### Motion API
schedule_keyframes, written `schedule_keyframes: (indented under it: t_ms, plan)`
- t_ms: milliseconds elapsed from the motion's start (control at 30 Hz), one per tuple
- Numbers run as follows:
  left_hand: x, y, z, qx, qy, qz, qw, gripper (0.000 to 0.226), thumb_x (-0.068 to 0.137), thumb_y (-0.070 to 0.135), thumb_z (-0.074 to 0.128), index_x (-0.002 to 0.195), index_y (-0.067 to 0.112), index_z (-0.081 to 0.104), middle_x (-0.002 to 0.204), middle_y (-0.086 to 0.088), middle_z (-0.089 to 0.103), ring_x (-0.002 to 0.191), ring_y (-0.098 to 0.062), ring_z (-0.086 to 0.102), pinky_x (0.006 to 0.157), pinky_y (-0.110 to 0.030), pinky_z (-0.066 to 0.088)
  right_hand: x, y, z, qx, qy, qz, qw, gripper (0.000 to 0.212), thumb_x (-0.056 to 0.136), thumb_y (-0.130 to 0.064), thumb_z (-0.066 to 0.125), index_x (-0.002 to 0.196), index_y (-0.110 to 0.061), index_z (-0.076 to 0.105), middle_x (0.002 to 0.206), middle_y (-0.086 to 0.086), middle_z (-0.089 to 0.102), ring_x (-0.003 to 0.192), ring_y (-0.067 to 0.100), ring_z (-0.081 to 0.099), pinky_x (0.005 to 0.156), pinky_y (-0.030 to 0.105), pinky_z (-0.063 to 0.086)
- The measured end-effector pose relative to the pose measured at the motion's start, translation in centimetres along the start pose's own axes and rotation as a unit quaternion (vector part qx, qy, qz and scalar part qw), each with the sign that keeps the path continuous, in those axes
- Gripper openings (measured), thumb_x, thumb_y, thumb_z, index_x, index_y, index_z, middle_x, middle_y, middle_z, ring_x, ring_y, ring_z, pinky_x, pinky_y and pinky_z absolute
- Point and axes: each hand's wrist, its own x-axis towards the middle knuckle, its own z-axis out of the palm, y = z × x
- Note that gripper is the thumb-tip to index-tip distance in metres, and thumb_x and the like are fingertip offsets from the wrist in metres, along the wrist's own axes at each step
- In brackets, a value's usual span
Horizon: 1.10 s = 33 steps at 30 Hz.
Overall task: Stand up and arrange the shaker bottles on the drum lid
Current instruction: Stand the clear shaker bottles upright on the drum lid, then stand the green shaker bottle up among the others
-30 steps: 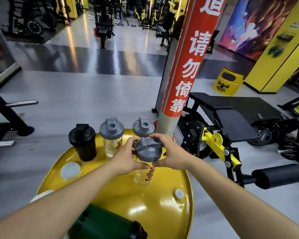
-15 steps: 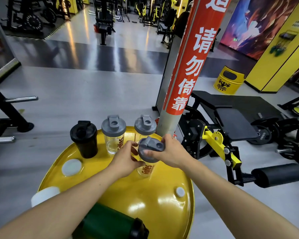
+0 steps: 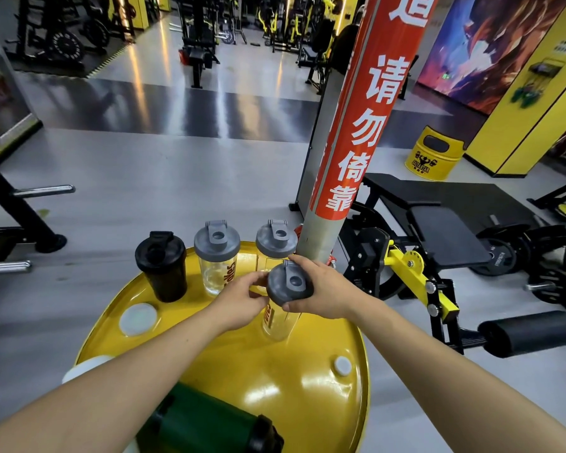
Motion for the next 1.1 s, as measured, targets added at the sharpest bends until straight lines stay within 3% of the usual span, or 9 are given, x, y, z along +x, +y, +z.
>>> schedule_keyframes:
  t_ms: [100,267,400,500,600,733,867,1000,1100]
  plan:
    - [0.0,-0.2,-0.2,0.005,-0.002,-0.002,1.0,0.054,0.092,0.013,0.064,0.143,0.025,0.051,0.13,0.009,0.06,0.108,-0.012,0.061,0.081,-0.022,0.05,0.1,0.0,0.1,-0.003,-0.011,-0.006,1.0,0.111,0.072,-0.054,0.082,0.158,-0.031,0.016,0.154,0.0,0.039,0.138,0.024,0.043,0.108,0.034,0.041]
    - [-0.5,-0.5,-1.0,0.041,-0.019,-0.006,0.999,0.055,0.093,0.014,0.065,0.144,0.022,0.049,0.13,0.006,0.062,0.112,-0.016,0.061,0.092,-0.031,0.053,-0.4,0.2,0.1,-0.012,-0.017,-0.004,1.0,0.114,0.072,-0.056,0.081,0.159,-0.033,0.011,0.158,-0.001,0.034,0.141,0.024,0.04,0.111,0.037,0.041]
    - [-1.0,-0.2,-2.3,0.065,-0.021,-0.003,0.998,0.037,0.094,0.02,0.065,0.13,0.023,0.058,0.114,0.008,0.067,0.1,-0.013,0.066,0.087,-0.031,0.056,-1.1,-0.9,-1.0,-0.069,0.009,-0.021,0.997,0.111,0.07,-0.063,0.078,0.157,-0.031,0.016,0.157,0.0,0.033,0.138,0.023,0.043,0.105,0.039,0.047]
    - [-1.6,0.5,-3.5,0.081,-0.02,0.007,0.996,0.024,0.094,0.023,0.065,0.118,0.023,0.065,0.107,0.005,0.069,0.092,-0.015,0.069,0.083,-0.035,0.059,-1.6,-2.7,-2.2,-0.08,0.044,-0.068,0.994,0.093,0.075,-0.062,0.073,0.151,-0.028,0.032,0.15,-0.003,0.041,0.131,0.019,0.046,0.098,0.032,0.047]
    - [-2.5,1.4,-4.7,0.098,-0.019,0.022,0.995,0.02,0.096,0.023,0.063,0.115,0.022,0.066,0.102,0.004,0.07,0.088,-0.015,0.071,0.076,-0.03,0.058,-1.7,-4.9,-2.8,-0.09,0.075,-0.115,0.986,0.066,0.086,-0.052,0.066,0.143,-0.024,0.048,0.141,-0.004,0.052,0.126,0.014,0.051,0.096,0.027,0.045]
    - [-4.4,1.6,-6.8,0.153,-0.036,0.045,0.987,0.017,0.095,0.026,0.065,0.112,0.022,0.066,0.099,0.007,0.068,0.085,-0.009,0.068,0.071,-0.022,0.052,-1.6,-8.3,-2.0,-0.1,0.1,-0.164,0.976,0.028,0.093,-0.037,0.063,0.117,-0.023,0.066,0.107,-0.005,0.069,0.093,0.011,0.062,0.082,0.033,0.056]
    - [-6.4,0.1,-8.5,0.25,-0.075,0.033,0.965,0.023,0.092,0.036,0.067,0.112,0.025,0.066,0.105,0.006,0.066,0.091,-0.007,0.062,0.079,-0.027,0.053,-2.3,-10.9,0.9,-0.138,0.019,-0.189,0.972,0.024,0.093,-0.037,0.061,0.112,-0.024,0.068,0.099,-0.006,0.071,0.089,0.015,0.061,0.075,0.034,0.052]
    - [-8.6,-2.2,-8.7,0.319,-0.132,0.008,0.939,0.039,0.088,0.041,0.07,0.121,0.022,0.064,0.108,0.008,0.066,0.096,-0.012,0.063,0.079,-0.026,0.051,-3.0,-11.6,5.2,-0.194,-0.126,-0.156,0.96,0.04,0.093,-0.046,0.061,0.127,-0.023,0.06,0.11,-0.002,0.071,0.101,0.021,0.06,0.08,0.033,0.049]
    - [-10.0,-4.1,-7.9,0.366,-0.192,-0.003,0.911,0.059,0.079,0.054,0.074,0.128,0.026,0.06,0.121,0.01,0.064,0.108,-0.012,0.06,0.089,-0.029,0.052,-3.6,-11.3,8.7,-0.222,-0.208,-0.125,0.944,0.056,0.091,-0.057,0.06,0.135,-0.023,0.054,0.117,0.001,0.069,0.108,0.025,0.06,0.084,0.037,0.05]
